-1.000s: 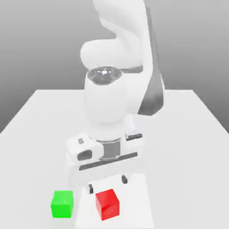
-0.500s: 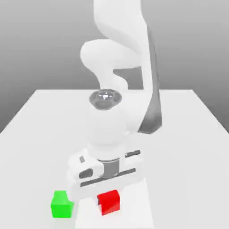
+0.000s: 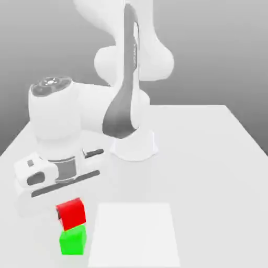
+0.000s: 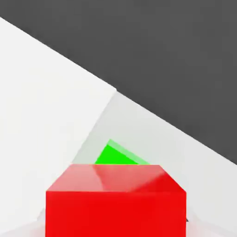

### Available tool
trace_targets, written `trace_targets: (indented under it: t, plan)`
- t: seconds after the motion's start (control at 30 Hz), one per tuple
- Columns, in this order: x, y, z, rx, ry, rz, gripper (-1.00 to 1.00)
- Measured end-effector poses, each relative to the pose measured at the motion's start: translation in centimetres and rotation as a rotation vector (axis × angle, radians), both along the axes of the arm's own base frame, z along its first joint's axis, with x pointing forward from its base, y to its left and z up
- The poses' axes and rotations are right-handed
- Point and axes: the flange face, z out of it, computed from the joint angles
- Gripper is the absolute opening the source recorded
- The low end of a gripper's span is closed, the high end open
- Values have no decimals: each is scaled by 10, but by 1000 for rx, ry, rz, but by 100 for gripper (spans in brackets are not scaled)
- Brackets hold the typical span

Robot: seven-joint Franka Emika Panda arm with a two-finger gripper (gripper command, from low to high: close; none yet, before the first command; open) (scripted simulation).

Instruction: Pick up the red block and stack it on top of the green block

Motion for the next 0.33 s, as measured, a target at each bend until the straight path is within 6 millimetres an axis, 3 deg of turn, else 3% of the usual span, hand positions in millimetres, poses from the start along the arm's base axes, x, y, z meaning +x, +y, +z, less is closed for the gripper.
trace_targets:
  t: [0.2, 0.33]
  plan:
    - [0, 0, -4, -1, 0, 0, 100]
    - [2, 0, 31, 0, -3, 2, 100]
